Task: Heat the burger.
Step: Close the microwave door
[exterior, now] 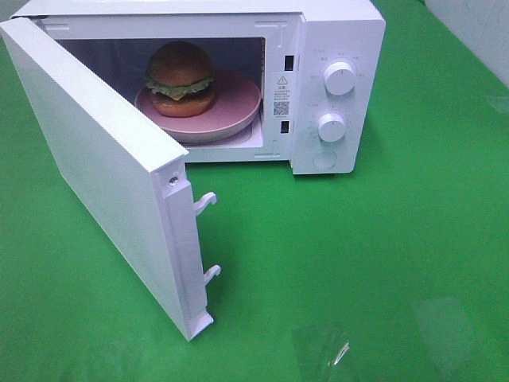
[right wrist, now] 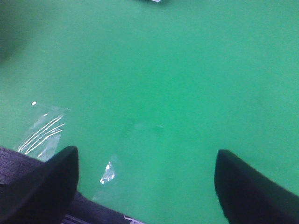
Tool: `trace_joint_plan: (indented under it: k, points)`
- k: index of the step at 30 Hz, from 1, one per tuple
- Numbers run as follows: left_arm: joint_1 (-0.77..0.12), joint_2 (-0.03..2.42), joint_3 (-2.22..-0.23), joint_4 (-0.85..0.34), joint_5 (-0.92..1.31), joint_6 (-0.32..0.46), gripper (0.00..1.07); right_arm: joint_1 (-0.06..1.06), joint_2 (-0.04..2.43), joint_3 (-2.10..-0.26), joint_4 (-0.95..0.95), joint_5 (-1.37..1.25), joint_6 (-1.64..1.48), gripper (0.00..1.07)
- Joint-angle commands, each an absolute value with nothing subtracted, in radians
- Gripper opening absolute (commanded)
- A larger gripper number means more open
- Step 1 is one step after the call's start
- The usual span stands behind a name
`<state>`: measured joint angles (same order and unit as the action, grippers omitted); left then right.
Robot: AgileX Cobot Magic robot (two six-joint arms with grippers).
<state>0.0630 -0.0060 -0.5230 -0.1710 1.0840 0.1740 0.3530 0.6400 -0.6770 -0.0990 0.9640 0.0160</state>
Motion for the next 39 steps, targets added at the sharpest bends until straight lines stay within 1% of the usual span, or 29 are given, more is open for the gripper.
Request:
trace_joint_plan:
  k: [1, 3, 11, 13, 14, 15, 16, 19, 21, 24, 27, 28, 29, 33, 39]
  points:
    - [0.061, -0.021, -0.520, -0.173, 1.074, 0.172, 0.98, 0.348, 0.575, -0.672, -0.093, 1.017, 0.037, 0.76]
    - [0.061, -0.021, -0.520, -0.173, 1.074, 0.172, 0.98, 0.348, 0.482, -0.672, -0.094, 1.065, 0.046, 0.76]
    - [0.061, -0.021, -0.520, -0.173, 1.074, 0.172, 0.98, 0.347, 0.366, -0.672, -0.094, 1.143, 0.074, 0.76]
    - [0.061, -0.021, -0.520, -0.173, 1.074, 0.172, 0.98, 0.331, 0.323, -0.672, -0.094, 1.136, 0.076, 0.76]
    - [0.061, -0.021, -0.520, -0.173, 1.074, 0.172, 0.98, 0.299, 0.276, -0.672, -0.095, 1.116, 0.070, 0.76]
    - [0.061, -0.021, -0.520, -0.173, 1.074, 0.172, 0.98, 0.299, 0.276, -0.672, -0.095, 1.116, 0.070, 0.76]
    - [0.061, -0.021, -0.520, -0.173, 1.074, 0.172, 0.98, 0.257, 0.224, -0.672, -0.098, 1.098, 0.056, 0.76]
    - [0.061, -0.021, -0.520, -0.173, 1.074, 0.172, 0.98, 0.233, 0.200, -0.672, -0.098, 1.087, 0.044, 0.76]
    - [0.061, -0.021, -0.520, -0.173, 1.074, 0.172, 0.98, 0.177, 0.133, -0.663, -0.091, 1.057, 0.010, 0.77]
    - [0.061, -0.021, -0.520, -0.173, 1.074, 0.172, 0.98, 0.163, 0.107, -0.630, -0.089, 1.045, 0.012, 0.77]
    - [0.061, -0.021, -0.520, -0.173, 1.074, 0.172, 0.98, 0.134, 0.064, -0.541, -0.092, 1.024, 0.015, 0.76]
    - [0.061, -0.021, -0.520, -0.173, 1.074, 0.172, 0.98, 0.134, 0.064, -0.541, -0.092, 1.024, 0.015, 0.76]
    - [0.061, -0.021, -0.520, -0.173, 1.074, 0.172, 0.98, 0.119, 0.045, -0.506, -0.090, 0.985, 0.024, 0.76]
    - [0.061, -0.021, -0.520, -0.173, 1.074, 0.172, 0.98, 0.101, -0.018, -0.491, -0.088, 0.961, 0.035, 0.76]
    - [0.061, -0.021, -0.520, -0.174, 1.074, 0.172, 0.98, 0.082, -0.031, -0.491, -0.091, 0.961, 0.037, 0.76]
